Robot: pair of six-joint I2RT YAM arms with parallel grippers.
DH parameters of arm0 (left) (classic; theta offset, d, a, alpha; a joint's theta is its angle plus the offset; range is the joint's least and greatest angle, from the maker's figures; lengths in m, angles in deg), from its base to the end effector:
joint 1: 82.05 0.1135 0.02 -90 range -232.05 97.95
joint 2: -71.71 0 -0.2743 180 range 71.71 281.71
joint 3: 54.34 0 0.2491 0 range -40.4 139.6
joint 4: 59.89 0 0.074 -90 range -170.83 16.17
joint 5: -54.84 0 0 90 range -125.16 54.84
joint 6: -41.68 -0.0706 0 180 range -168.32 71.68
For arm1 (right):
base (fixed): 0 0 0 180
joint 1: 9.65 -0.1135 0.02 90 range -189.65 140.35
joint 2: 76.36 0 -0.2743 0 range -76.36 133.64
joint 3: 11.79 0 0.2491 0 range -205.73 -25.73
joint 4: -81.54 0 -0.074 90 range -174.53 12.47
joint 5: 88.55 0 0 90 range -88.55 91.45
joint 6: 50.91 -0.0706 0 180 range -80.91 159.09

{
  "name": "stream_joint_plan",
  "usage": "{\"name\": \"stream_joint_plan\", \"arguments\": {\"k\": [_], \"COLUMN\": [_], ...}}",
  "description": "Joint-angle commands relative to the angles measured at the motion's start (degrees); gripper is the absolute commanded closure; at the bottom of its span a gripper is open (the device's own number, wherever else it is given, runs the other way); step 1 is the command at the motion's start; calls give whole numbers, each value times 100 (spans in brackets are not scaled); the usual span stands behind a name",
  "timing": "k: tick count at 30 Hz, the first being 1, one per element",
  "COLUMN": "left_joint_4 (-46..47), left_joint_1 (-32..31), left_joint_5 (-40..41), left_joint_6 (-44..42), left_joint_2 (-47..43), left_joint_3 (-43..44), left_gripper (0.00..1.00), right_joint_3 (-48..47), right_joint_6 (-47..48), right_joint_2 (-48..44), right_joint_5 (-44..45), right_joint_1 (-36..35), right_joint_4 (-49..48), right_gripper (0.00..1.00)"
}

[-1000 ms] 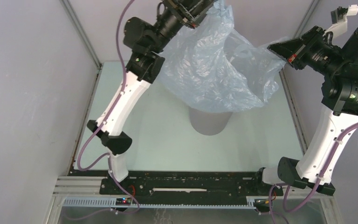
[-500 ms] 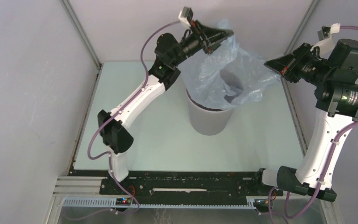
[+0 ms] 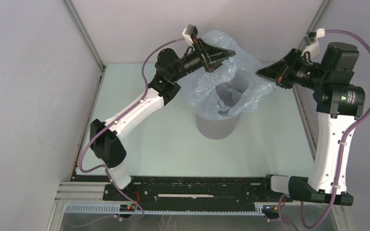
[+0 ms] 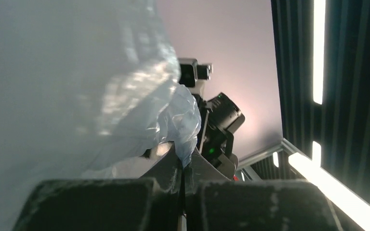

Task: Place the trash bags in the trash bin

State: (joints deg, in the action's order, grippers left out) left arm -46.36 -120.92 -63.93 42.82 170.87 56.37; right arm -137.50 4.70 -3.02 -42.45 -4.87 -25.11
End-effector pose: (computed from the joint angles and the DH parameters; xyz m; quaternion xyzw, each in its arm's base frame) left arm 0.3141 -0.2968 0.4918 -0.0408 0.5591 -0.7971 0.2245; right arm 0.2134 0.0313 0.5289 0.0567 0.7911 0.4321 0.4293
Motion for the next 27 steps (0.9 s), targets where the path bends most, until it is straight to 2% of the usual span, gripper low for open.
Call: {"name": "stream_joint_plan", "arguments": {"k": [1, 3, 8, 11, 14, 17, 23, 25, 27], "left_joint_4": [195, 196, 198, 201, 270, 392, 874, 977, 1013], "left_joint_1": [-216, -195, -191, -132, -50, 71, 204, 205, 225], "left_joint_5": [-352, -338, -391, -390, -364, -270, -137, -105, -81], "left_joint_6": [229, 257, 265, 317, 356, 418, 795, 888, 919], "left_joint_2": [100, 43, -71, -197, -359, -547, -642, -652, -668], "left_joint_3": [327, 327, 620, 666, 489, 128, -215, -285, -358], "left_gripper": [100, 100, 100, 100, 100, 100, 100, 100, 100], "right_joint_3": [-201, -581, -1542, -2229, -2962, -3344, -3494, -3551, -3643], "right_joint_6": [459, 688, 907, 876, 776, 632, 591, 634, 789], "right_joint_2": [-96, 22, 248, 471, 727, 853, 1052, 1091, 1076], "right_joint_5": [224, 441, 999, 1196, 1438, 1741, 2635, 2778, 3042], "right_joint_1": [566, 682, 700, 681, 465, -57, -1755, -1903, -1811], "right_joint_4": [663, 1119, 1655, 1807, 1822, 1540, 902, 832, 885], "right_gripper": [72, 63, 31, 21, 19, 19, 17, 14, 8]}}
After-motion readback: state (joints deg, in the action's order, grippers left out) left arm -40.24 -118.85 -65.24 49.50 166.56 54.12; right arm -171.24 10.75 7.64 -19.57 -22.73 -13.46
